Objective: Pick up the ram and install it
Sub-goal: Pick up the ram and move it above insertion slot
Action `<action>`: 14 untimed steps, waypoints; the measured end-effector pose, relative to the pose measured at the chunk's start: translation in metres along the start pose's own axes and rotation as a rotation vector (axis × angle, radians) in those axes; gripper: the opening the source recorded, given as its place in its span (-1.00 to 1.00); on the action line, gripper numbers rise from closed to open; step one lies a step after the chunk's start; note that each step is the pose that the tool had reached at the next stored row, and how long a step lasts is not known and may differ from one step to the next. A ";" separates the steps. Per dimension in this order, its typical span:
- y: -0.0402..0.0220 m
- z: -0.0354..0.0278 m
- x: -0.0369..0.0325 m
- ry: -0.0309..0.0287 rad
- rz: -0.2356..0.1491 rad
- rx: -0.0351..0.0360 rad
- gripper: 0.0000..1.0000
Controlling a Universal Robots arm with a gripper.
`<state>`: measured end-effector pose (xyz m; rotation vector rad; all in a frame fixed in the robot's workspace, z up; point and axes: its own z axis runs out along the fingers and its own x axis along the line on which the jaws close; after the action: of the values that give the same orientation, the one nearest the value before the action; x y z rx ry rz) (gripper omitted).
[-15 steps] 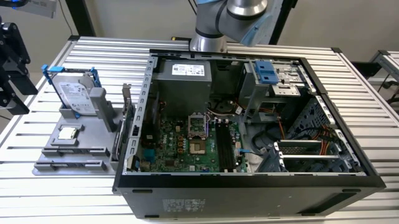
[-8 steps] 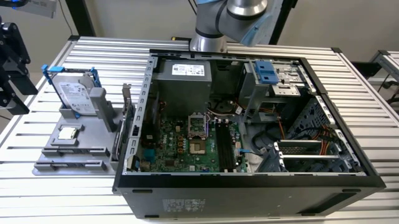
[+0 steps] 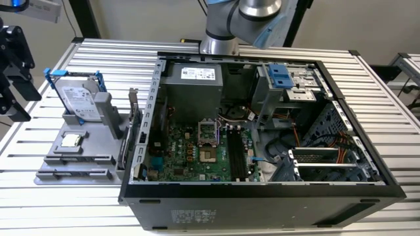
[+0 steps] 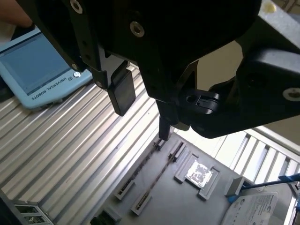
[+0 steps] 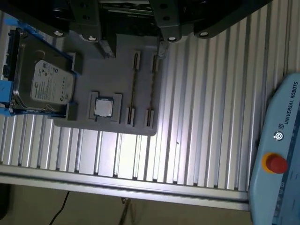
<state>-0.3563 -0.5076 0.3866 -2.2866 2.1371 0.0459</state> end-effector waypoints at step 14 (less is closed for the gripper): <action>0.0008 0.0039 0.0000 0.0000 0.025 0.0006 1.00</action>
<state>-0.3572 -0.5076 0.3827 -2.2591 2.1660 0.0455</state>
